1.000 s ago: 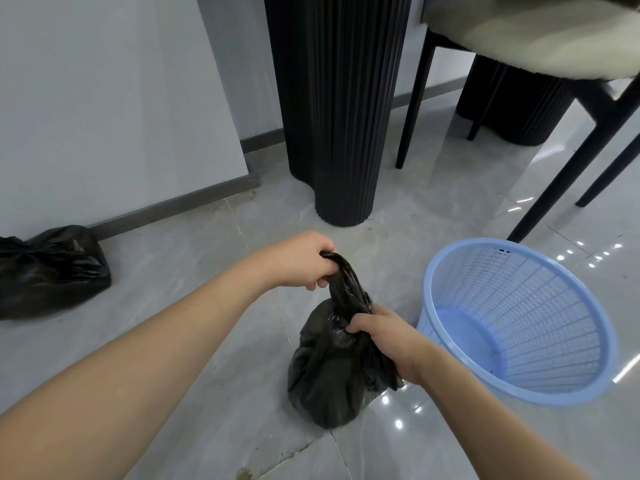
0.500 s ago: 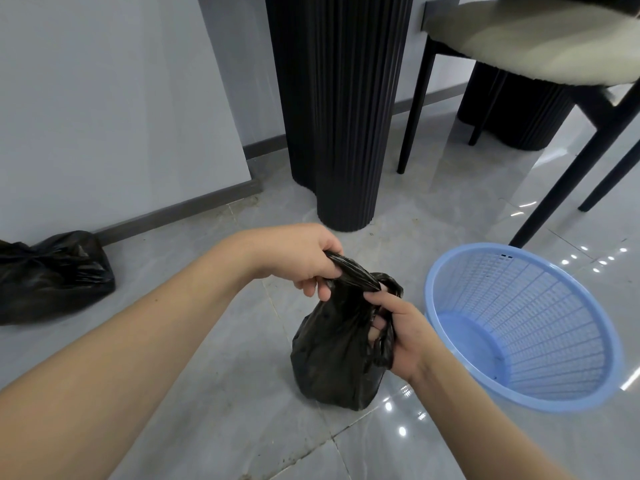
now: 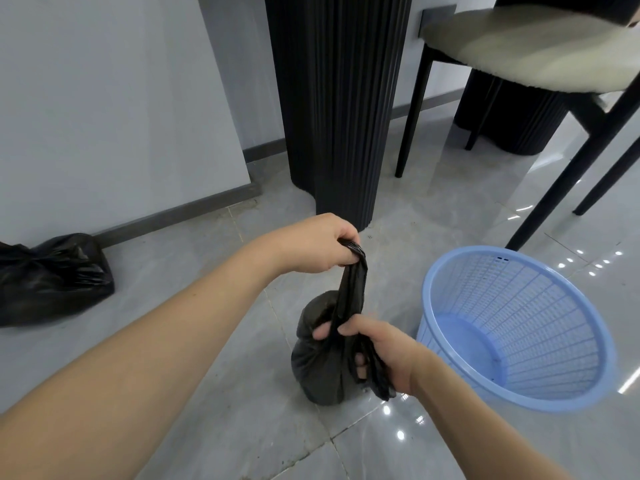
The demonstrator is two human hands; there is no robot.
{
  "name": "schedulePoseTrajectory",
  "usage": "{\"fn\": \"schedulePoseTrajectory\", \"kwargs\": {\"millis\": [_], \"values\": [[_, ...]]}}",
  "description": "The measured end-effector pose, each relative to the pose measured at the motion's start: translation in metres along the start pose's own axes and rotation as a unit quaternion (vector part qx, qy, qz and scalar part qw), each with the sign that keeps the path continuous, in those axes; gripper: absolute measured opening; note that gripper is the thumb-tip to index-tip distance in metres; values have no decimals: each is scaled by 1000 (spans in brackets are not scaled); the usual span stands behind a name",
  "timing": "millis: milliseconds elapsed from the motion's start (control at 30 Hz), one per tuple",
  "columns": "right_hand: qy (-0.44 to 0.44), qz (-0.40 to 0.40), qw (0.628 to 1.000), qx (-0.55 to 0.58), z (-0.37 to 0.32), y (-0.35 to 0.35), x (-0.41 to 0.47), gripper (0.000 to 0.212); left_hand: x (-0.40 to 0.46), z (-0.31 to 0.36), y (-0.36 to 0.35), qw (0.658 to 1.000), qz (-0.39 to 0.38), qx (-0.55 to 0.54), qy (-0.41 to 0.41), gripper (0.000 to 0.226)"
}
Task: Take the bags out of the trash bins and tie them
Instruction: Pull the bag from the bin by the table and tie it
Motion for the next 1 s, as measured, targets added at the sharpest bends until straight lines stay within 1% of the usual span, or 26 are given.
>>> {"fn": "schedulePoseTrajectory", "kwargs": {"millis": [33, 67, 133, 167, 233, 267, 300, 333, 400, 467, 500, 567, 600, 633, 733, 767, 800, 867, 900, 967, 1000], "values": [[-4, -1, 999, -33, -1, -1, -1, 23, 1, -4, -3, 1000, 3, -10, 1, 9], [-5, -3, 998, -57, -1, -1, -1, 22, 2, -10, -9, 999, 1, -31, 4, 9], [-7, -26, 997, -71, -3, -2, -2, 27, 4, -24, -29, 993, -11, -118, 25, 13], [-10, -40, 996, -77, -4, -4, -3, 26, 2, -32, -40, 982, -15, -184, 39, 14], [-20, -47, 992, -119, -4, -4, -5, 25, -3, -46, -62, 942, -18, -327, 72, 18], [-23, -39, 987, -153, -4, -2, -6, 25, -5, -54, -71, 923, -16, -374, 91, 19], [-26, -25, 982, -188, -3, 1, -5, 24, -6, -65, -79, 913, -10, -391, 111, 19], [-28, -5, 975, -221, -2, 5, -5, 20, -8, -76, -86, 914, -1, -384, 131, 18], [-15, 43, 955, -294, -3, 14, -3, 13, -12, -94, -99, 927, 15, -336, 165, 16], [33, 98, 915, -390, -11, 21, -3, 11, -15, -105, -110, 934, 24, -302, 188, 16], [66, 132, 884, -444, -16, 23, -6, 11, -16, -108, -116, 937, 27, -290, 192, 17], [138, 204, 800, -547, -27, 24, -15, 9, -16, -110, -125, 939, 30, -279, 197, 19], [175, 232, 768, -570, -31, 22, -21, 9, -16, -110, -129, 939, 27, -280, 199, 20], [207, 252, 750, -576, -33, 20, -27, 11, -17, -109, -134, 937, 21, -285, 201, 22], [269, 277, 729, -566, -32, 19, -38, 28, -19, -106, -145, 928, -5, -307, 209, 25], [280, 279, 726, -563, -32, 20, -40, 29, -19, -104, -145, 929, -6, -307, 208, 22], [285, 281, 733, -550, -31, 22, -42, 28, -20, -104, -143, 930, 1, -307, 204, 19], [277, 296, 771, -491, -28, 34, -42, 23, -26, -104, -138, 925, 22, -325, 196, 16], [262, 306, 793, -456, -25, 42, -41, 22, -31, -105, -136, 917, 30, -348, 193, 19], [220, 321, 833, -394, -20, 57, -36, 17, -45, -105, -132, 905, 37, -391, 162, 43], [195, 324, 848, -370, -17, 62, -33, 14, -53, -106, -132, 906, 38, -397, 142, 55]]}}
Point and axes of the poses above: each hand's wrist, its own x-axis towards the middle knuckle, its own y-axis out of the back of the hand, z = x × y, the point moved 10 cm from there along x, towards the middle knuckle, and after that the axes turned 5 degrees about z, right-handed, at the moved point
